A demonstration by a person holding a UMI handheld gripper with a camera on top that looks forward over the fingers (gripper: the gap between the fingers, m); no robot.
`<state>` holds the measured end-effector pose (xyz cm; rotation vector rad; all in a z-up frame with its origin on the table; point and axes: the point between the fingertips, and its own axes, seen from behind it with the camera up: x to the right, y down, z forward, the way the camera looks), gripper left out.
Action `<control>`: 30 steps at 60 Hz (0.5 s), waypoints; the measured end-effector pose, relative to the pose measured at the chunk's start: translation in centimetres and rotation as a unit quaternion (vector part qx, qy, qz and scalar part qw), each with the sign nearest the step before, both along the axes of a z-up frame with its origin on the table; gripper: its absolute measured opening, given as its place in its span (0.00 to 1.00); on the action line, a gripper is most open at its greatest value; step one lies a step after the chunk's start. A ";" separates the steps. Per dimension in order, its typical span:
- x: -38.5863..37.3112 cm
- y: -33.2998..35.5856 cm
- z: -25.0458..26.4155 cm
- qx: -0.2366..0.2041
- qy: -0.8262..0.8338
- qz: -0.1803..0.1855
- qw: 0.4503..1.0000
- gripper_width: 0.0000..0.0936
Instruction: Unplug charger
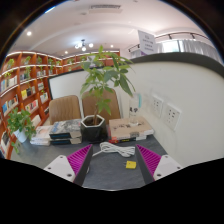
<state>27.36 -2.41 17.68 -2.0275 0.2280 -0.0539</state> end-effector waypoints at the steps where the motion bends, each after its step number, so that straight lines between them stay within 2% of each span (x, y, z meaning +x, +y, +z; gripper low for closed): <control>1: -0.6 -0.5 1.0 0.005 -0.002 0.001 1.000 0.92; 8: -6.0 -4.4 6.7 0.043 -0.010 0.024 0.999 0.92; 13: -9.7 -6.8 8.7 0.043 -0.012 0.038 0.998 0.91; 20: -15.8 -9.8 9.3 0.041 -0.010 0.070 0.997 0.91; 30: -23.4 -13.3 6.9 0.012 -0.009 0.118 0.993 0.92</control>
